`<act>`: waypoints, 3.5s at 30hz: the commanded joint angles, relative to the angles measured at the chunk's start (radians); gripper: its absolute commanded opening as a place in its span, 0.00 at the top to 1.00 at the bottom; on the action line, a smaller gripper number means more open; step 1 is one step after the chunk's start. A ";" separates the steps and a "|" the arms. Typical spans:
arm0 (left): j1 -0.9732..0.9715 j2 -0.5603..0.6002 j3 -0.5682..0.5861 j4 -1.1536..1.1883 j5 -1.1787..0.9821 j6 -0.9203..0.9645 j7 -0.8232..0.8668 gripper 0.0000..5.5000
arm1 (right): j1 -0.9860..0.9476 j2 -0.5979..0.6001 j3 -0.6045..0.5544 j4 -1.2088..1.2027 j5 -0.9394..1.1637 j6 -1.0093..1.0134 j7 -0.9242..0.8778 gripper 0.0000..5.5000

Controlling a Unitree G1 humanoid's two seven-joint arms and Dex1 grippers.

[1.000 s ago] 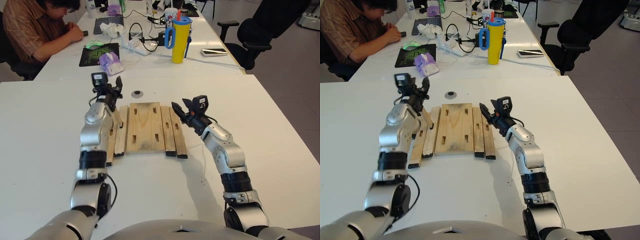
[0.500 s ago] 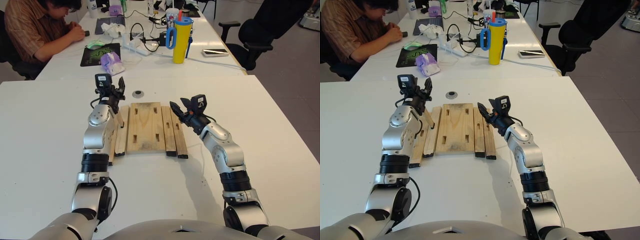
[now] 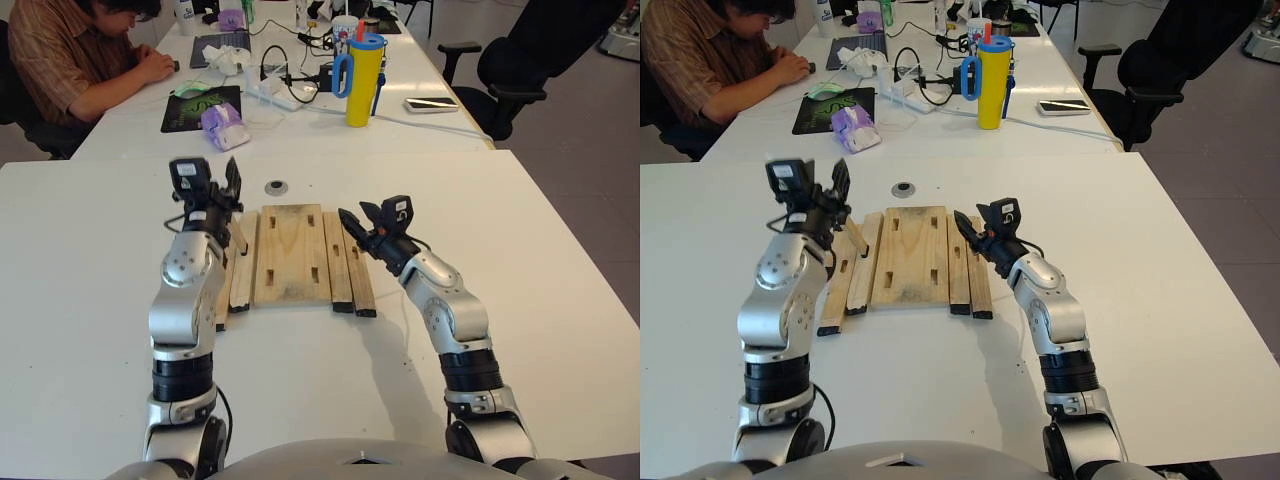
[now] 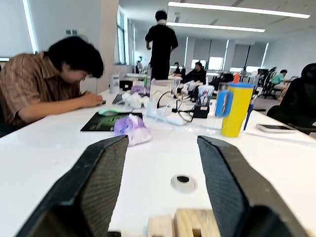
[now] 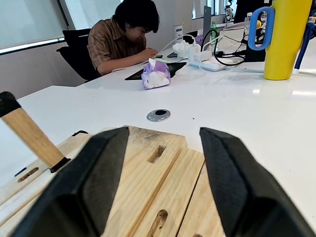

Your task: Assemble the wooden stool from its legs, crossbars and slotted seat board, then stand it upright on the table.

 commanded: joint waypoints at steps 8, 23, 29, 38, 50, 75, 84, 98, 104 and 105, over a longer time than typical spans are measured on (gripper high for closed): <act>0.085 -0.035 -0.024 0.092 0.001 -0.042 -0.015 0.53 | -0.015 -0.015 -0.002 -0.010 0.012 0.044 0.023 0.52; 0.086 -0.023 -0.024 0.098 0.006 -0.052 -0.036 0.89 | -0.030 -0.008 0.013 0.014 -0.039 0.026 -0.017 0.52; -0.033 0.010 0.021 0.131 -0.024 -0.072 -0.063 0.93 | -0.046 0.014 -0.009 0.042 -0.018 0.001 -0.009 0.44; -0.335 0.101 0.149 0.205 -0.360 0.025 -0.337 0.93 | -0.227 -0.030 -0.270 0.166 0.380 0.201 0.176 0.19; -0.508 0.240 0.278 0.451 -0.845 0.342 -0.702 0.93 | -0.405 -0.197 -0.446 0.440 0.769 0.655 0.423 0.10; -0.573 0.252 0.307 0.603 -1.028 0.576 -0.741 0.93 | -0.453 -0.197 -0.432 0.395 0.835 0.740 0.586 0.40; -0.556 0.266 0.276 0.572 -0.996 0.562 -0.779 0.93 | -0.417 -0.177 -0.418 0.351 0.827 0.680 0.603 0.61; -0.572 0.247 0.371 0.554 -1.050 0.471 -0.718 0.60 | -0.417 -0.168 -0.469 0.399 0.858 0.671 0.579 0.63; -0.463 0.378 0.402 0.540 -0.961 0.408 -0.736 0.44 | -0.363 -0.175 -0.461 0.317 0.774 0.520 0.587 0.63; -0.417 0.400 0.368 0.514 -0.922 0.399 -0.760 0.42 | -0.360 -0.180 -0.465 0.314 0.776 0.505 0.599 0.63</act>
